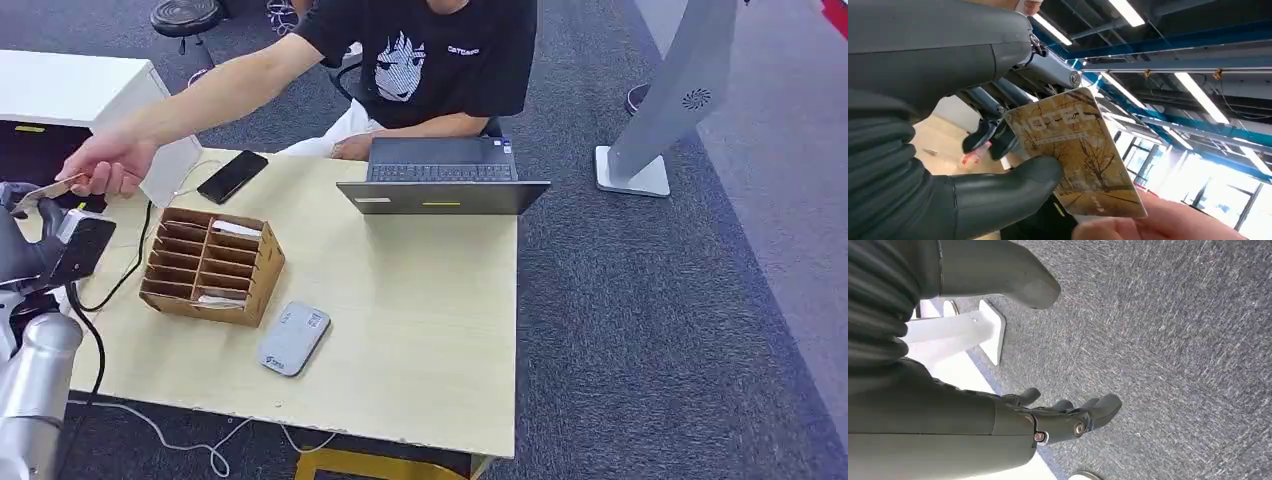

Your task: Pass the card to the sensor for recognition and then transmit it.

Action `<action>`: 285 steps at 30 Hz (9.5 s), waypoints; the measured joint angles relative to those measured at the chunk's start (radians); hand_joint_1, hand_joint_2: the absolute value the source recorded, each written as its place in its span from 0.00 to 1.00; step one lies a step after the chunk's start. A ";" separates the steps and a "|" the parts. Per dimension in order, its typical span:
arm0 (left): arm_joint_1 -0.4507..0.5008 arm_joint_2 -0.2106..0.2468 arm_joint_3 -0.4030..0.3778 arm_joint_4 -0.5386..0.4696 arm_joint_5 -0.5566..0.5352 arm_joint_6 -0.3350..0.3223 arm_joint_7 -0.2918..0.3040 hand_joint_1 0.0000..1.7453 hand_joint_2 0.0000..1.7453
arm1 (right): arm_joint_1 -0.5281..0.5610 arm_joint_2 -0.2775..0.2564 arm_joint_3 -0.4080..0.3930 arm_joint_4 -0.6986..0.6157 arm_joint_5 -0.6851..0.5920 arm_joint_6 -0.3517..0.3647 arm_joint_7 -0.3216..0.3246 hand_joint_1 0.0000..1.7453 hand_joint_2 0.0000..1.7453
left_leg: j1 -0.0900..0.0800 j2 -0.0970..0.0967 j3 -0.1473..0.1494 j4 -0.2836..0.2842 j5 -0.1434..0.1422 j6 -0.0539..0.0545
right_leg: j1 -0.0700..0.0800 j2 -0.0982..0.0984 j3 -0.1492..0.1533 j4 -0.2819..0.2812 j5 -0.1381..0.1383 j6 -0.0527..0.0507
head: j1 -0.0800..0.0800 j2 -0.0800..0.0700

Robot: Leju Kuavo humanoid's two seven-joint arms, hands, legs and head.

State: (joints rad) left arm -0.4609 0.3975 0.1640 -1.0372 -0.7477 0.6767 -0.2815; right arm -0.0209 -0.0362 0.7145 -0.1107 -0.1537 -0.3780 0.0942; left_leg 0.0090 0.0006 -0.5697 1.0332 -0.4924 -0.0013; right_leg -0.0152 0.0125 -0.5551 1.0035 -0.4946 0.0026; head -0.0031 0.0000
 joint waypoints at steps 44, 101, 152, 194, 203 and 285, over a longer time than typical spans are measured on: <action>0.200 -0.111 -0.456 -0.597 0.012 -0.290 0.003 1.00 1.00 | -0.005 0.026 0.048 0.073 -0.109 -0.029 -0.047 0.00 1.00 | -0.001 0.000 0.000 0.000 0.000 0.000 | -0.001 0.001 0.000 0.000 0.001 0.001 | 0.000 0.000; 0.560 -0.145 -0.273 -0.474 -0.153 -0.066 -0.030 1.00 1.00 | 0.010 0.051 0.166 0.111 -0.257 -0.040 -0.076 0.00 1.00 | -0.001 0.000 0.000 0.000 0.000 0.001 | 0.000 -0.001 0.000 0.000 0.001 0.001 | 0.000 0.000; 0.369 -0.214 -0.382 -0.233 -0.151 -0.030 -0.076 1.00 1.00 | 0.002 0.051 0.233 0.112 -0.303 -0.045 -0.066 0.00 1.00 | -0.001 0.000 0.000 0.000 0.000 0.001 | -0.001 -0.001 0.000 0.000 0.001 0.001 | 0.000 0.000; 0.340 -0.169 -0.371 -0.037 -0.257 -0.087 0.146 1.00 1.00 | 0.011 0.048 0.264 0.115 -0.340 -0.040 -0.069 0.00 1.00 | -0.001 0.000 0.000 0.000 0.000 0.001 | -0.001 -0.001 0.000 0.000 0.001 0.001 | 0.000 0.000; 0.339 -0.170 -0.370 -0.033 -0.253 -0.086 0.132 1.00 1.00 | 0.011 0.048 0.264 0.115 -0.342 -0.077 -0.042 0.00 1.00 | -0.001 0.000 0.000 0.000 0.000 0.001 | -0.001 -0.001 0.000 0.000 0.001 0.001 | 0.000 0.000; 0.116 0.074 -0.166 -0.403 -0.331 -0.010 0.180 1.00 1.00 | -0.001 0.045 0.364 0.120 -0.448 -0.104 -0.024 0.00 1.00 | 0.002 -0.001 0.000 0.000 0.002 -0.001 | 0.002 -0.001 0.001 0.000 0.002 0.001 | 0.000 0.000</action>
State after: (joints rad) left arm -0.3449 0.4711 -0.0023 -1.4405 -1.0792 0.6664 -0.1011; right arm -0.0222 0.0092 1.0788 0.0095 -0.6016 -0.4822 0.0706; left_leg 0.0107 0.0001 -0.5693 1.0334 -0.4902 -0.0025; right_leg -0.0134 0.0113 -0.5538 1.0036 -0.4922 0.0034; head -0.0031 0.0000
